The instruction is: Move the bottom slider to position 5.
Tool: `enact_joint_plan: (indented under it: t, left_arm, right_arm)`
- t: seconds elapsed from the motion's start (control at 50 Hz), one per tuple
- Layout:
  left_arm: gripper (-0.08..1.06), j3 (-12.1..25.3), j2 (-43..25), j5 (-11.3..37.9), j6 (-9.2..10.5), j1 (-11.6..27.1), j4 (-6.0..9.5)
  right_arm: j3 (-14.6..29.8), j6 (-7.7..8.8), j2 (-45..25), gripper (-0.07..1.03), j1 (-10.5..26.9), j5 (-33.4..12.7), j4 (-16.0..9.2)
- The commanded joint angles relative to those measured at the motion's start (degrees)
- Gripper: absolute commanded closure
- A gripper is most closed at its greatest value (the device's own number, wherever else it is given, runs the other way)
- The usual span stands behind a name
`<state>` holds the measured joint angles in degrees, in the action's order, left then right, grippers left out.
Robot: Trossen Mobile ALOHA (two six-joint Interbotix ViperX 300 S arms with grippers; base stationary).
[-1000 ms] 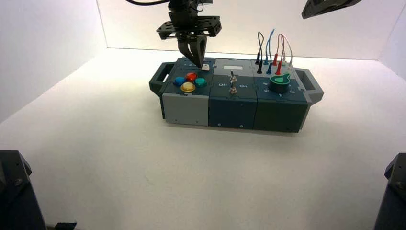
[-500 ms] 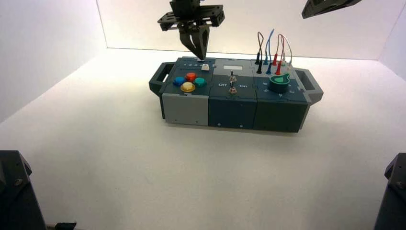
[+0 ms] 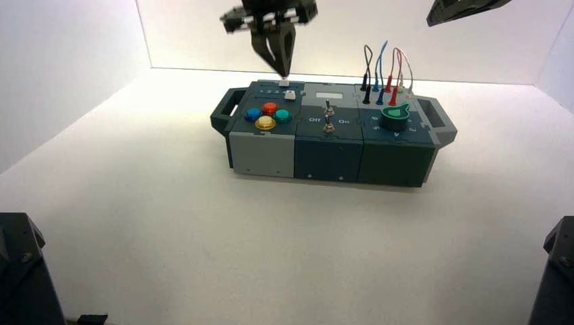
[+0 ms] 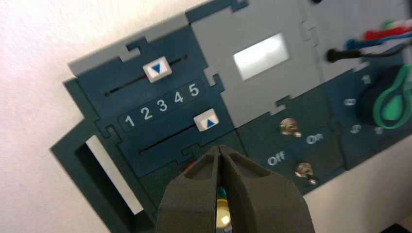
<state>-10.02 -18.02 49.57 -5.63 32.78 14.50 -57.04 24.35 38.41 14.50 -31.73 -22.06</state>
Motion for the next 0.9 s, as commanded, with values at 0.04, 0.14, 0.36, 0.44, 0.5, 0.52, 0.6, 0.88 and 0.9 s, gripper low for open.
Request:
enact_joint_plan:
  t: [0.04, 0.14, 0.36, 0.44, 0.5, 0.52, 0.6, 0.88, 0.9]
  left_arm:
    - [1.01, 0.2, 5.4, -0.1, -0.26, 0.2, -0.09]
    - [1.01, -0.6, 6.8, -0.2, -1.05, 0.3, -0.18]
    - [1.01, -4.5, 9.1, -0.3, -2.29, 0.3, -1.41]
    - [1.01, -6.2, 9.9, -1.4, -2.29, 0.3, -1.93]
    - [1.01, -6.9, 10.2, -2.0, -2.37, 0.3, -2.02]
    - [1.01, -7.0, 10.3, -2.0, -2.29, 0.3, -2.02]
    - [1.01, -7.1, 10.3, -2.0, -2.37, 0.2, -2.02]
    - [1.01, -7.0, 10.9, -2.5, -2.37, 0.2, -2.02]
    - [1.01, -7.0, 10.9, -2.5, -2.37, 0.3, -2.02]
  right_arm:
    - [0.7, 0.26, 0.1, 0.98, -0.1, 0.3, -0.2]
    - [0.8, 0.26, -0.2, 0.98, 0.0, 0.3, -0.2]
    - [0.8, 0.0, -0.4, 0.98, 0.0, -0.3, -0.2]
    - [0.8, 0.0, -0.4, 0.98, 0.0, -0.4, -0.2]
    - [0.7, -0.09, -0.4, 0.98, 0.0, -0.4, -0.3]
    - [0.8, -0.09, -0.4, 0.98, 0.0, -0.4, -0.3]
    - [0.8, -0.09, -0.4, 0.98, 0.0, -0.4, -0.2]
    - [0.6, -0.09, -0.1, 0.98, 0.0, -0.4, -0.3]
    - [0.6, -0.09, -0.1, 0.98, 0.0, -0.4, -0.2]
